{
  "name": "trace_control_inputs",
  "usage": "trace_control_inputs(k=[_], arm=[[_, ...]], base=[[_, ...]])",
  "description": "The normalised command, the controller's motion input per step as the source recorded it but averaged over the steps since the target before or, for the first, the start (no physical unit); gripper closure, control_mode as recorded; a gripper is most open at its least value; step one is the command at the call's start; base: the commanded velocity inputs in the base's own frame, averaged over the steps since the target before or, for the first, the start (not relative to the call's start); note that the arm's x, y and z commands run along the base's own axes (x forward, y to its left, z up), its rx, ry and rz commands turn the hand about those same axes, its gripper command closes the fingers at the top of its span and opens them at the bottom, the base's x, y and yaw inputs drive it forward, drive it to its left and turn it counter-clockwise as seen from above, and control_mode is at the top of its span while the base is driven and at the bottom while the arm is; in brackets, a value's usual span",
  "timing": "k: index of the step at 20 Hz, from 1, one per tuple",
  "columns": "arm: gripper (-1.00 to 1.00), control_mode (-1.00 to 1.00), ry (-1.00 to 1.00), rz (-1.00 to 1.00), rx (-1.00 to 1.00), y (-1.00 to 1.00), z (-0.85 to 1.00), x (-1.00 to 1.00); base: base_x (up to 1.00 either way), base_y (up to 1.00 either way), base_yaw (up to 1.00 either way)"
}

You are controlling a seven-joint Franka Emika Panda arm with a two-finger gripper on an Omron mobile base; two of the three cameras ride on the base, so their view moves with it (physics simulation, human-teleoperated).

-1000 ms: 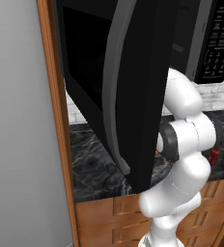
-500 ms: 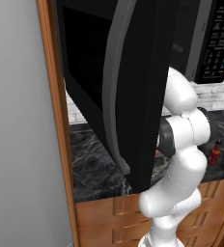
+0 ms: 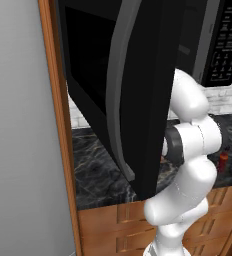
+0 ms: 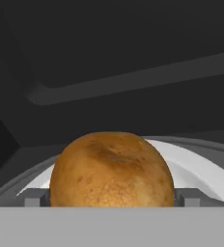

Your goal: Retrieve the reheated potato from the microwave, then place the potato, cheese, and condiment on the cutting board.

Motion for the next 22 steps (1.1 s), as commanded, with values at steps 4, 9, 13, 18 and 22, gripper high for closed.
trace_control_inputs(k=[4, 9, 13, 18, 22], arm=[[1.00, -1.00, -0.22, 0.00, 0.00, -0.02, 0.07, -1.00], [1.00, -1.00, -0.26, 0.00, 0.02, -0.05, 0.02, -1.00], [1.00, -1.00, -0.22, 0.00, 0.05, -0.14, 0.12, -1.00], [1.00, -1.00, -0.12, 0.00, 0.07, -0.29, 0.68, -1.00], [1.00, -1.00, -0.02, 0.00, 0.05, -0.40, 0.69, -0.99]], base=[[0.00, 0.00, 0.00], [0.00, 0.00, 0.00], [0.00, 0.00, 0.00], [0.00, 0.00, 0.00], [0.00, 0.00, 0.00]])
